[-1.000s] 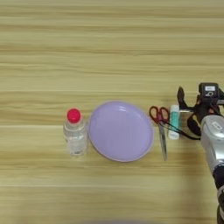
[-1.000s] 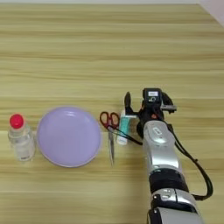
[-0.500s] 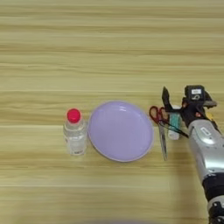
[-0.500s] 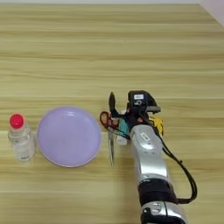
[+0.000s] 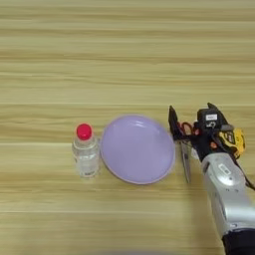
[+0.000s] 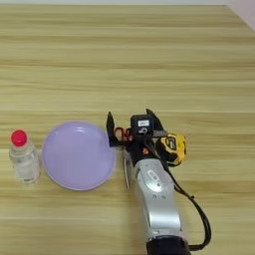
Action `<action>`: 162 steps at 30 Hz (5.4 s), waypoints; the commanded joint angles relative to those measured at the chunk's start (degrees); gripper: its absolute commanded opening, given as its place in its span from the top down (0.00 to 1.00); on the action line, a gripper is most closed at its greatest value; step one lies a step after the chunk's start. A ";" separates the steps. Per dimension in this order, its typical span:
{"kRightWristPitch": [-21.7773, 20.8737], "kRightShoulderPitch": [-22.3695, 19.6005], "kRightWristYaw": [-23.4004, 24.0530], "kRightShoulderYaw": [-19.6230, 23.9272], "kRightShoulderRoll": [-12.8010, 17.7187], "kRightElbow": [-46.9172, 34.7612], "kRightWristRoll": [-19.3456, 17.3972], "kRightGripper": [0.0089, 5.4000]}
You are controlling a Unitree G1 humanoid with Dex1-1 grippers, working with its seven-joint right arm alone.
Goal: Move the objects on the table
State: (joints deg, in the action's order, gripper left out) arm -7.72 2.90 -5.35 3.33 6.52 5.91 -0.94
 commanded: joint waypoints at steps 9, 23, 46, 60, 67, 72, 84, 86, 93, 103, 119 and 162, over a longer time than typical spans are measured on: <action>-0.10 11.81 -3.32 -4.75 0.01 -14.78 0.78 0.01; -4.19 19.80 -7.09 -13.07 0.12 -16.61 3.51 0.01; -1.94 17.21 -15.82 -24.07 1.02 -19.57 1.89 0.01; 2.44 10.78 -18.02 -25.19 1.42 -17.40 1.73 0.01; 4.20 8.14 -19.21 -25.39 1.17 -15.15 1.58 0.01; 5.22 6.96 -20.44 -25.96 0.58 -14.25 0.66 0.01; 5.27 4.00 -21.22 -27.67 -0.23 -11.87 1.50 0.01; 5.17 3.17 -21.10 -27.81 -0.60 -11.06 1.61 0.01; 4.41 1.05 -20.47 -27.76 -1.35 -8.13 2.14 0.01; 4.29 -2.22 -20.47 -28.21 -2.45 -4.46 3.15 0.01; 2.08 -6.99 -20.35 -28.06 -4.45 3.38 4.47 0.01; -4.97 -13.11 -22.84 -25.04 -8.31 16.32 3.65 0.40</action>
State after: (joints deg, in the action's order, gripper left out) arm -10.88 -6.61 -28.63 -22.52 -0.36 24.13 3.57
